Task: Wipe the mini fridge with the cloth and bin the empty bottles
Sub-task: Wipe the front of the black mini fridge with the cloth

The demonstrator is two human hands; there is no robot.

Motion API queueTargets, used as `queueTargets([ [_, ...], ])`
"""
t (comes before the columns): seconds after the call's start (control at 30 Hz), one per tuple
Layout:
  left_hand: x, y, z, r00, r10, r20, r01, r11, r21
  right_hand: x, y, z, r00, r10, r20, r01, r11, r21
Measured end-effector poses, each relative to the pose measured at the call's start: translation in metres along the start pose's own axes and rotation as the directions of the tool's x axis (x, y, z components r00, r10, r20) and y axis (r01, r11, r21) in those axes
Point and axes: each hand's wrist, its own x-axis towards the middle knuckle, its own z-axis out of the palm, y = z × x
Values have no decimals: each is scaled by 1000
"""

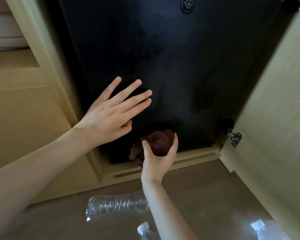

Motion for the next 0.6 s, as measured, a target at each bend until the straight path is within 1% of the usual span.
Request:
queueTargets([
  [0.07, 1, 1, 2, 1000, -3, -8, 3, 1000, -4, 22, -9, -13, 999, -35, -14, 35, 999, -3],
  [0.13, 2, 1, 2, 1000, -3, -6, 3, 1000, -2, 39, -15, -21, 996, -92, 10, 92, 996, -14],
  [0.27, 12, 5, 0, 1000, 9, -3, -9, 1000, 25, 43, -22, -28, 967, -234, 102, 247, 957, -152],
  [0.33, 22, 12, 0, 1000, 13, -5, -12, 1000, 25, 44, -25, -27, 929, -326, 175, 362, 899, -247],
  [0.4, 29, 16, 1, 1000, 14, -13, -13, 999, 31, 47, -27, -29, 866, -420, 272, 494, 801, -339],
  [0.47, 31, 19, 3, 1000, 3, -12, -3, 999, 36, 50, -23, -35, 810, -463, 359, 582, 708, -401],
  [0.5, 30, 19, 4, 1000, -2, -12, 2, 999, 34, 50, -17, -40, 794, -471, 385, 605, 676, -420],
  [0.53, 29, 20, 5, 1000, -6, -11, 6, 1000, 30, 48, -10, -45, 791, -464, 398, 608, 667, -431],
  [0.6, 27, 21, 6, 1000, -11, 1, 11, 1000, 22, 43, 4, -56, 837, -398, 377, 539, 722, -434],
])
